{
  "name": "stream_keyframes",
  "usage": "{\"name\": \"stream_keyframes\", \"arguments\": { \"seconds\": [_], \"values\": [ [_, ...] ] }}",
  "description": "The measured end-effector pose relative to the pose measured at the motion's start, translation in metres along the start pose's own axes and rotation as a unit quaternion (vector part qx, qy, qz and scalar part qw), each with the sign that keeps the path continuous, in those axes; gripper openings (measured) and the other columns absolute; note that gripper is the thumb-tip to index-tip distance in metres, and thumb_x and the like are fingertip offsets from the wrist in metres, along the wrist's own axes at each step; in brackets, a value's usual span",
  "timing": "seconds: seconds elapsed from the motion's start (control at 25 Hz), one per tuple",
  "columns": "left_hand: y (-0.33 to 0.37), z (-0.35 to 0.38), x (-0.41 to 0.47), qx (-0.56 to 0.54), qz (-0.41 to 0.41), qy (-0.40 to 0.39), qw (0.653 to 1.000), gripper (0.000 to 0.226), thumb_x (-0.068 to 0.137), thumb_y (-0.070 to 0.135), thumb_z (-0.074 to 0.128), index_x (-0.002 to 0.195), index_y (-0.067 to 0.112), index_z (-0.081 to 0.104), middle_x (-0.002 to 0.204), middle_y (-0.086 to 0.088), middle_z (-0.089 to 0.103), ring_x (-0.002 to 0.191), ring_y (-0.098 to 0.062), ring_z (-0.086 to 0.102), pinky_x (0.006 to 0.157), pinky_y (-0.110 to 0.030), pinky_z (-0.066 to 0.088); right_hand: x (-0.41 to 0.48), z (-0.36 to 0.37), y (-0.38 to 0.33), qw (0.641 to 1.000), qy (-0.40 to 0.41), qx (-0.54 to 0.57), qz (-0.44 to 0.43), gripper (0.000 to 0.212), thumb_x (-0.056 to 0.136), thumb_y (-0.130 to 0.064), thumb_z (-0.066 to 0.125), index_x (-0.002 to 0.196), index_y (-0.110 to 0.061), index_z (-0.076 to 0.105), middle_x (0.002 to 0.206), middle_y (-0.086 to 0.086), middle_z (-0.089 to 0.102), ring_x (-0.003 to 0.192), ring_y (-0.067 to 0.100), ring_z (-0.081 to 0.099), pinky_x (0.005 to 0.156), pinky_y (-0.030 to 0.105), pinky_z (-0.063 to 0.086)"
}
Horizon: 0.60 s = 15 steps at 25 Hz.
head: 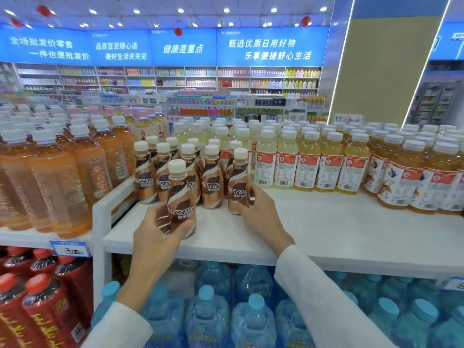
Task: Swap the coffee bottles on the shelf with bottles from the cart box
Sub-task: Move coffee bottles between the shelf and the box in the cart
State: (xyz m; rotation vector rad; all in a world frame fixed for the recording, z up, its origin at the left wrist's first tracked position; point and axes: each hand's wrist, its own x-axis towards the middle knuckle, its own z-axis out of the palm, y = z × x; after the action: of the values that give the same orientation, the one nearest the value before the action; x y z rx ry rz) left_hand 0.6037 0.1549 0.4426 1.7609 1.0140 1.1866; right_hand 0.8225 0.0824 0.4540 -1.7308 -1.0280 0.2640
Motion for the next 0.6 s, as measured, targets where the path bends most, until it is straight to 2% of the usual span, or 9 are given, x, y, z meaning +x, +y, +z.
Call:
{"name": "stream_keyframes", "arguments": {
  "seconds": [0.12,0.2,0.28,0.36,0.48,0.6],
  "values": [
    [-0.009,-0.015,0.006,0.005,0.003,0.014,1.0,0.051,0.077,0.031,0.086,0.119,0.027,0.056,0.104,0.018,0.063,0.094,0.005,0.059,0.081,-0.019,0.043,0.009,0.005,0.003,1.0,-0.006,-0.001,-0.004,0.045,0.086,-0.026,0.074,0.128,-0.023,0.057,0.12,-0.007,0.065,0.107,0.012,0.06,0.089,0.026,0.045],
    [-0.012,-0.02,0.009,0.011,0.003,0.018,1.0,0.051,0.079,0.029,0.085,0.119,0.031,0.053,0.103,0.019,0.061,0.095,-0.002,0.06,0.081,-0.02,0.042,0.012,0.008,0.005,1.0,-0.007,0.002,-0.007,0.045,0.087,-0.027,0.074,0.128,-0.024,0.057,0.12,-0.007,0.065,0.108,0.011,0.061,0.089,0.025,0.046],
    [-0.014,-0.024,0.013,0.017,0.007,0.026,0.999,0.052,0.081,0.027,0.083,0.124,0.026,0.055,0.108,0.014,0.062,0.101,-0.009,0.06,0.085,-0.023,0.042,0.013,0.011,0.005,1.0,-0.007,0.003,-0.01,0.045,0.088,-0.027,0.073,0.13,-0.024,0.057,0.122,-0.008,0.065,0.11,0.011,0.061,0.091,0.025,0.046],
    [-0.017,-0.027,0.017,0.021,0.002,0.032,0.999,0.057,0.083,0.027,0.082,0.132,0.02,0.054,0.114,0.01,0.062,0.104,-0.011,0.059,0.089,-0.026,0.041,0.012,0.012,0.006,1.0,-0.008,0.007,-0.014,0.047,0.09,-0.026,0.072,0.133,-0.025,0.055,0.124,-0.009,0.064,0.111,0.01,0.06,0.092,0.023,0.046],
    [-0.022,-0.033,0.022,0.035,0.002,0.047,0.998,0.057,0.085,0.026,0.079,0.135,0.02,0.053,0.119,0.009,0.062,0.106,-0.01,0.056,0.091,-0.026,0.04,0.01,0.012,0.005,1.0,-0.015,0.011,-0.019,0.051,0.092,-0.023,0.071,0.138,-0.026,0.052,0.123,-0.013,0.062,0.111,0.008,0.059,0.086,0.013,0.043],
    [-0.025,-0.034,0.031,0.094,0.007,0.071,0.993,0.054,0.09,0.025,0.074,0.139,0.019,0.053,0.126,0.004,0.064,0.114,-0.017,0.057,0.098,-0.033,0.043,0.011,0.011,0.007,1.0,-0.015,0.01,-0.021,0.055,0.093,-0.025,0.069,0.144,-0.027,0.048,0.128,-0.014,0.061,0.115,0.007,0.057,0.093,0.018,0.042]
  ]
}}
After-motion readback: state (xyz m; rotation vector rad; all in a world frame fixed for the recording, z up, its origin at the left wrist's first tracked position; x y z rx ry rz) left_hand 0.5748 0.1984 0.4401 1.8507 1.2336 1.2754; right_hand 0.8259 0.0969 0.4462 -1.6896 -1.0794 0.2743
